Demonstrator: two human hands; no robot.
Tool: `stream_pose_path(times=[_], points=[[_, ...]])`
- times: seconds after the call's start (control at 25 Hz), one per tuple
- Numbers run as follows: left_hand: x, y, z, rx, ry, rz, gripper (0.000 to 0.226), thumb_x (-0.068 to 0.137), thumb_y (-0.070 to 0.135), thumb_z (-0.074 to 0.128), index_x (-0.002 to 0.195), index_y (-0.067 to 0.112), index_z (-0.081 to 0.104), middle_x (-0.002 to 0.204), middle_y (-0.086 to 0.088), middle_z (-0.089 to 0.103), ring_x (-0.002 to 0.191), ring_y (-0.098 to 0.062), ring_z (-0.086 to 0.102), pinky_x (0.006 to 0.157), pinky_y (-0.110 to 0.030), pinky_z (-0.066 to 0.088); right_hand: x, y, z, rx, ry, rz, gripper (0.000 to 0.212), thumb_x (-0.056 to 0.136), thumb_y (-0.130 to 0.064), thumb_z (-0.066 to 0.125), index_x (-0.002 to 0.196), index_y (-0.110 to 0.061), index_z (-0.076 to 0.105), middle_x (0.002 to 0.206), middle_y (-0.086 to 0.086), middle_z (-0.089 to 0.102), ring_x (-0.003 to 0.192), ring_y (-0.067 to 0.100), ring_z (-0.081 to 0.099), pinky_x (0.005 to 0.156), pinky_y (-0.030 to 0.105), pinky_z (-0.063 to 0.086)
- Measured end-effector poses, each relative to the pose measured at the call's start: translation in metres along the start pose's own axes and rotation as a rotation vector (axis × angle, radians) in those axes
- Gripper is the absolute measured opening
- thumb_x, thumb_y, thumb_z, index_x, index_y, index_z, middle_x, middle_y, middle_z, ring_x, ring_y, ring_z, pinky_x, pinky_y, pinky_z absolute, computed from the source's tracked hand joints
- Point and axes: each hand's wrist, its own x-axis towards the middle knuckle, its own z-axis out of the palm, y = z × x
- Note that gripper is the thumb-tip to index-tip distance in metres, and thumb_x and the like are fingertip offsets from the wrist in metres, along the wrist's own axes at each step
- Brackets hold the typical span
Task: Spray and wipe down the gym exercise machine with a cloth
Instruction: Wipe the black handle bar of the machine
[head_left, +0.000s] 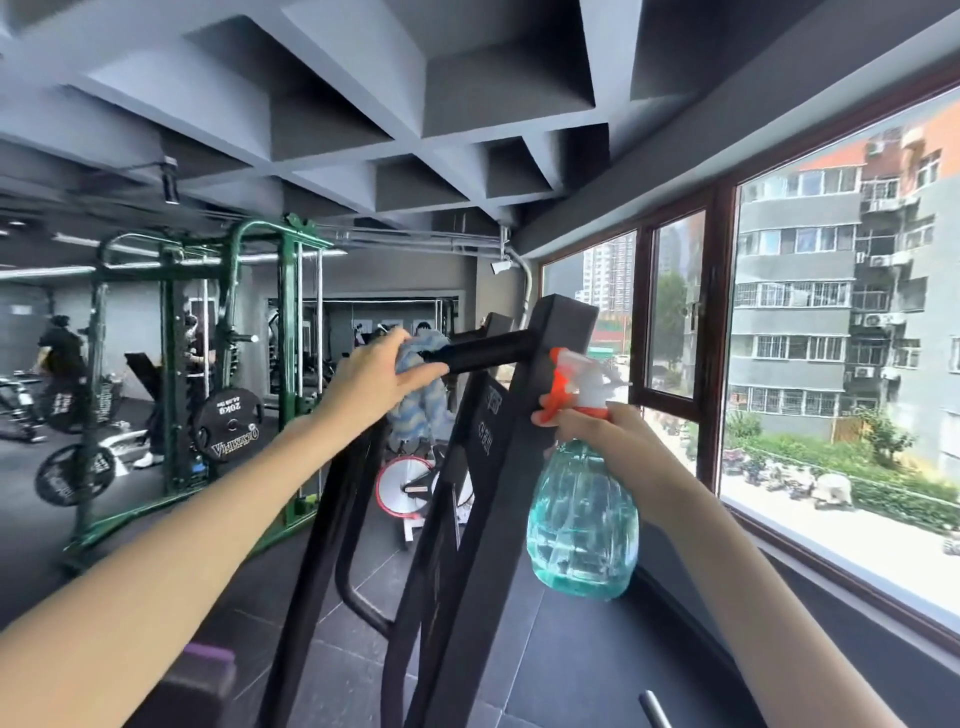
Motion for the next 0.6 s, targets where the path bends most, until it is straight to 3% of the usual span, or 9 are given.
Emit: stream_pose_path(times=[0.04,0.12,0.24,0.36,0.48,0.6], points=[[0.001,-0.002,-0.004,-0.078,-0.061,-0.099,0.051,0.083,0.054,0.062,0.099,0.006,0.054,0.065,0.0,0.051,0.052,-0.015,0.045,0.048,-0.027,0.036,0.001,0.0,0.003,-0.019,-0.015,-0.004,0.023,0.087,-0.007,0.058,0.107,-0.009,0.068,0.101,-0.003,0.072,0.087,0.01,0.065,0.075,0.021,0.051],[0.012,0.002,-0.014,0.052,-0.229,-0.165,0.048,0.08,0.051,0.071,0.098,0.009,0.053,0.066,0.0,0.05,0.054,-0.013,0.042,0.049,-0.029,0.031,0.002,-0.003,0.01,-0.022,-0.056,-0.019,0.023,0.086,-0.003,0.056,0.107,-0.003,0.066,0.103,0.004,0.071,0.083,0.01,0.066,0.078,0.025,0.054],[0.029,0.027,-0.02,0.367,-0.375,0.017,0.043,0.085,0.04,0.071,0.107,0.012,0.048,0.089,-0.002,0.055,0.071,-0.013,0.048,0.058,-0.026,0.036,0.01,-0.009,0.016,-0.016,-0.084,-0.048,0.02,0.086,0.0,0.056,0.104,0.003,0.064,0.097,0.01,0.071,0.077,0.011,0.066,0.076,0.025,0.055],[0.034,0.046,-0.003,0.273,-0.312,0.14,0.055,0.084,0.034,0.071,0.124,0.01,0.043,0.108,-0.003,0.057,0.085,-0.015,0.052,0.077,-0.031,0.048,0.02,-0.008,0.02,-0.04,-0.123,-0.047,0.024,0.082,-0.009,0.06,0.1,0.006,0.067,0.096,0.018,0.07,0.082,0.018,0.063,0.079,0.03,0.051],[0.032,0.045,0.007,0.207,-0.152,0.124,0.069,0.077,0.043,0.075,0.127,0.005,0.046,0.114,-0.008,0.062,0.095,-0.02,0.059,0.079,-0.028,0.047,0.025,-0.009,0.029,-0.107,-0.143,-0.04,0.054,0.061,-0.029,0.064,0.094,0.014,0.062,0.102,0.033,0.061,0.078,0.023,0.057,0.079,0.039,0.048],[0.025,0.028,0.003,0.141,-0.106,0.005,0.069,0.072,0.051,0.079,0.119,0.007,0.053,0.112,-0.01,0.066,0.1,-0.026,0.062,0.077,-0.034,0.046,0.031,-0.005,0.039,-0.174,-0.199,-0.064,0.062,0.053,-0.028,0.062,0.095,0.017,0.056,0.107,0.038,0.057,0.078,0.047,0.059,0.075,0.055,0.051]])
